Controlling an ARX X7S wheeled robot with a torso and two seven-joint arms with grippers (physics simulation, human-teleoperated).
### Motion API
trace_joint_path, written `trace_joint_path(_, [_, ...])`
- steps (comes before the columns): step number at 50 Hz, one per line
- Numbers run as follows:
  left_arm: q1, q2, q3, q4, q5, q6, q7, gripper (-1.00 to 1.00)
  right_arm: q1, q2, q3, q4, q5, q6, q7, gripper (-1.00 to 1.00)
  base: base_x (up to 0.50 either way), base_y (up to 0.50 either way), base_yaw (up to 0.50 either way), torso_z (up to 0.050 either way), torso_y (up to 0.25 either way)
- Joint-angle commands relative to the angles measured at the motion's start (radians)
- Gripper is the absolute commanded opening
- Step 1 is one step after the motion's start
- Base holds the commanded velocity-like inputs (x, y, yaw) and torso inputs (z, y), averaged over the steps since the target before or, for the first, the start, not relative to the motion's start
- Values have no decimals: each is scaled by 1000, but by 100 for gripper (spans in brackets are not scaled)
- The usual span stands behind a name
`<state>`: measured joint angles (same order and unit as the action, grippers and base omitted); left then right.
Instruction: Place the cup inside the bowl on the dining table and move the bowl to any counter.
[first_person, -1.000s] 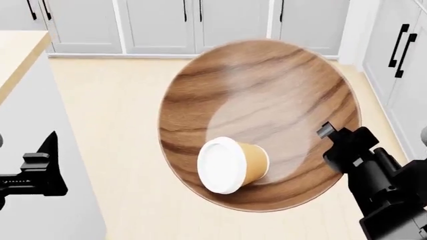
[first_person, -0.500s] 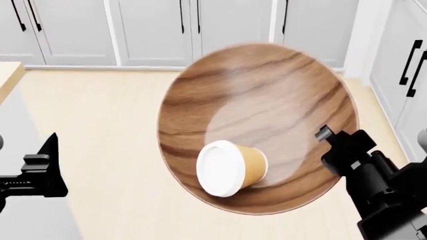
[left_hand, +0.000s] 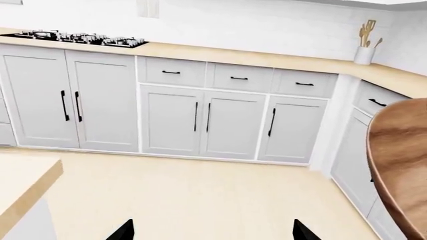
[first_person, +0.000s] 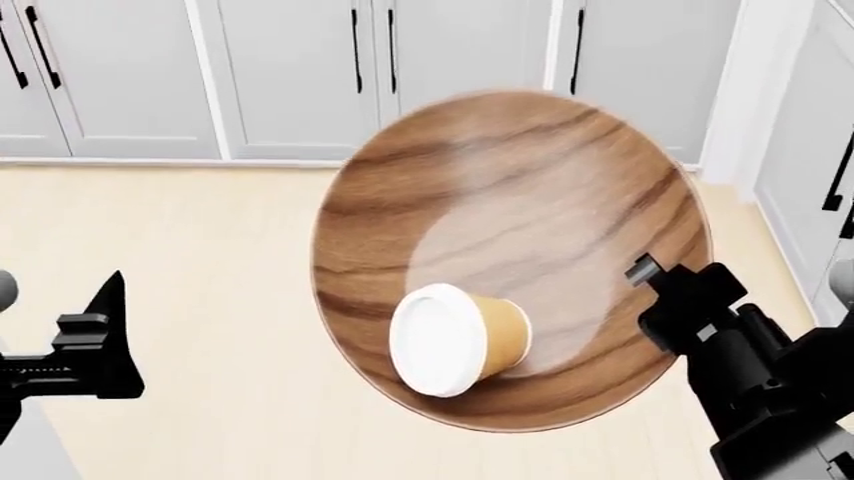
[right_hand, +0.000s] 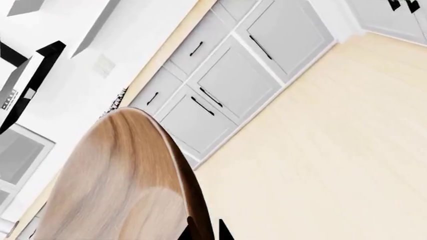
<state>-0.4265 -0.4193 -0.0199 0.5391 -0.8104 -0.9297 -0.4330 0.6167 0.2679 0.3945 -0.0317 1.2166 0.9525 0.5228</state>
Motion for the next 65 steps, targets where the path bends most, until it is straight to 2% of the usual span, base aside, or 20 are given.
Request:
trace_joint_path(1, [4,7,12,-11,24,28,4,100,1,-2,2,-3,15,-18,-17,-100,500,-1,0,0,0])
trace_joint_path(65, [19,-9,17,-13,8,51,-2,100,-7,22,-26,-4,54,-43,-7,-100,500,-1,0,0,1])
